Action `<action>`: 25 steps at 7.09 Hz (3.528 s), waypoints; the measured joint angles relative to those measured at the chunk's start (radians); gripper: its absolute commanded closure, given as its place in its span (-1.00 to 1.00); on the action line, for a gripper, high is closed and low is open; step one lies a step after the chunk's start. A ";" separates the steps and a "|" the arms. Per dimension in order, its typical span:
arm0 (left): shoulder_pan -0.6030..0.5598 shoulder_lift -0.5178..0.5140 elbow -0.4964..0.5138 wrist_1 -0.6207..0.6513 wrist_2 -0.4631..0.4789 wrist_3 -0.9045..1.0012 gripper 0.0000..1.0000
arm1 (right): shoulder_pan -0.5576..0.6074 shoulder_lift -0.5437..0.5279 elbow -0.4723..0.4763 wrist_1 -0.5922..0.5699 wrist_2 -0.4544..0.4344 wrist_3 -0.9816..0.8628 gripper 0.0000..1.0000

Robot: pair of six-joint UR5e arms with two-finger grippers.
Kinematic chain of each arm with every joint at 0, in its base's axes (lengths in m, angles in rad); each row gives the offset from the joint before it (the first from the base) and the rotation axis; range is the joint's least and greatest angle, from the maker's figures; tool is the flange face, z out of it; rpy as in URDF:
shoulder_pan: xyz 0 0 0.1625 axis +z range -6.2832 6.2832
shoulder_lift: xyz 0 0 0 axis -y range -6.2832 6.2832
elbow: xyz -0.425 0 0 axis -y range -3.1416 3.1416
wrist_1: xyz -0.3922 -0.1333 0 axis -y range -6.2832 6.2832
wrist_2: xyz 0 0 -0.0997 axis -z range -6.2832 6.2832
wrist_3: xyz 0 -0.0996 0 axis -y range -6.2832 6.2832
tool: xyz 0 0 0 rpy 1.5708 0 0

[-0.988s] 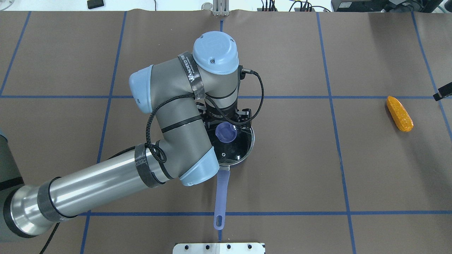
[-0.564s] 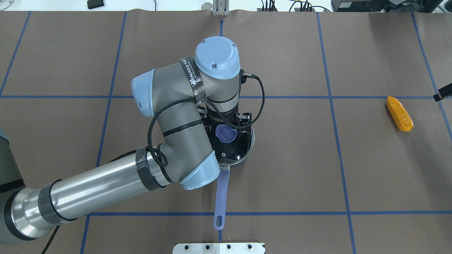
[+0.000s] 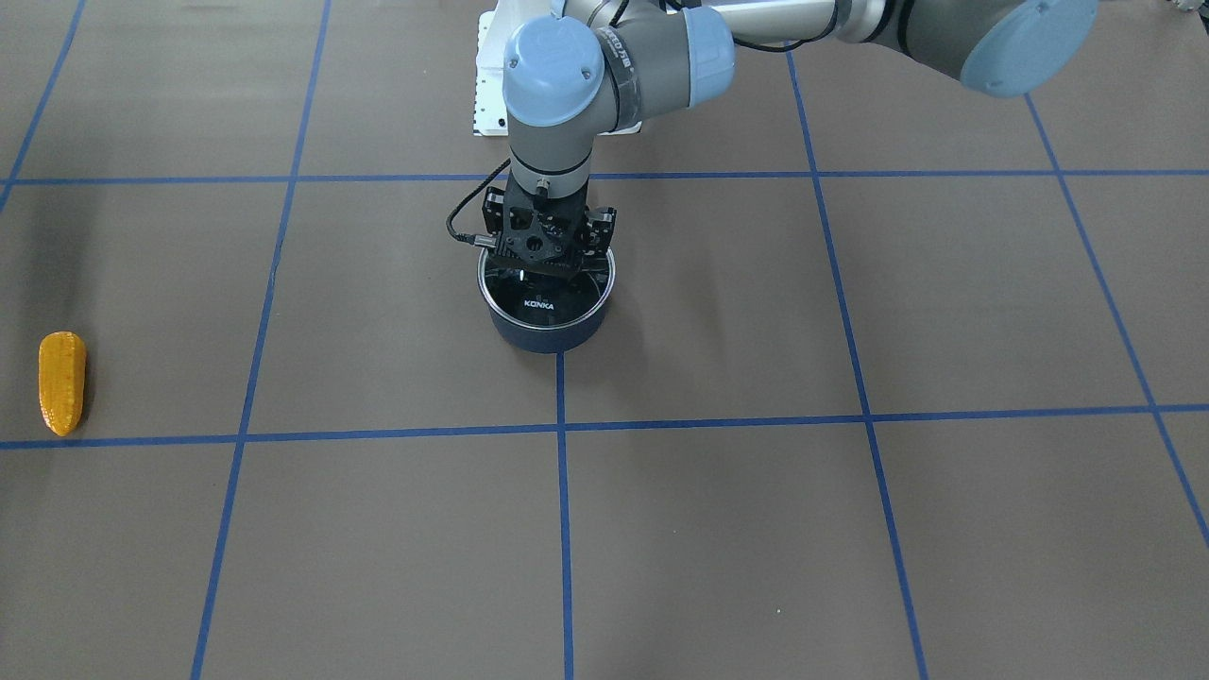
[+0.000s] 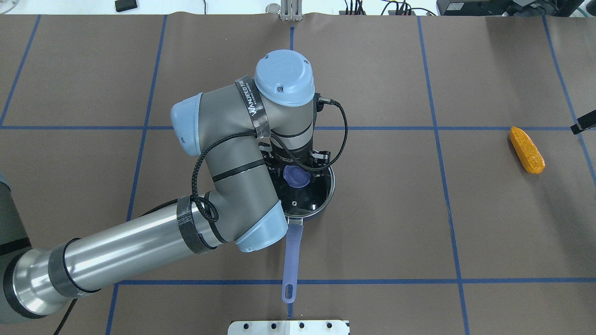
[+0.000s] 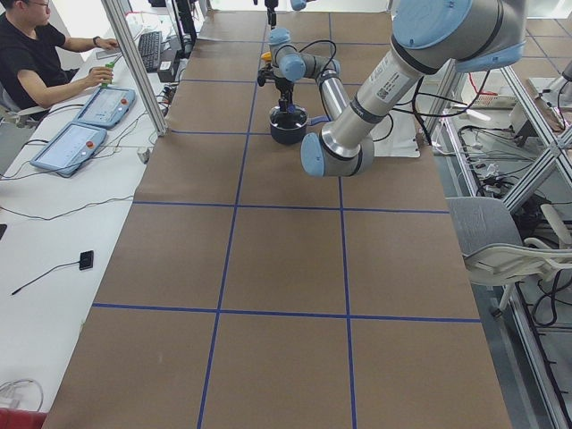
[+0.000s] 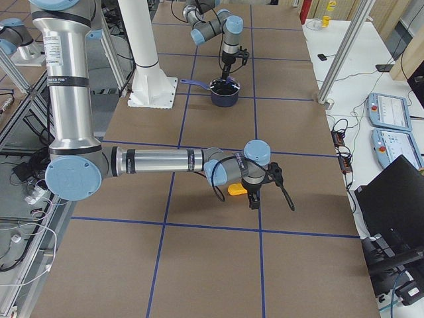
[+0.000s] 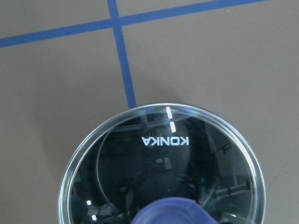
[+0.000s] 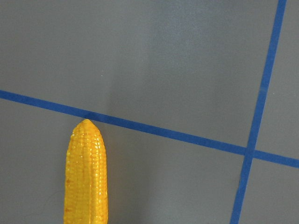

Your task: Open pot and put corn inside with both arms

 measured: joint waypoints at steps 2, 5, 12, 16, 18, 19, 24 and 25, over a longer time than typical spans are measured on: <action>0.006 0.000 -0.001 -0.005 -0.001 -0.016 -0.62 | 0.000 0.001 -0.001 0.001 0.000 0.000 -1.00; 0.008 0.001 -0.005 -0.006 -0.001 -0.026 -0.49 | 0.000 0.001 -0.001 0.001 0.000 0.000 -1.00; 0.008 0.003 -0.005 -0.006 -0.001 -0.027 -0.24 | -0.002 0.003 -0.001 0.001 0.000 0.000 -1.00; 0.007 0.005 -0.027 -0.004 -0.001 -0.028 -0.20 | -0.003 0.004 -0.001 0.001 0.000 0.000 -1.00; 0.005 0.022 -0.084 -0.002 -0.004 -0.025 -0.20 | -0.003 0.005 0.000 0.001 0.000 0.000 -1.00; 0.002 0.038 -0.121 -0.001 -0.005 -0.021 -0.20 | -0.005 0.005 0.000 0.001 0.000 0.001 -1.00; -0.084 0.199 -0.292 0.008 -0.031 0.095 -0.20 | -0.073 0.028 -0.006 0.000 -0.006 0.002 -1.00; -0.115 0.236 -0.324 0.018 -0.057 0.140 -0.20 | -0.088 0.045 -0.016 0.000 -0.013 0.005 -1.00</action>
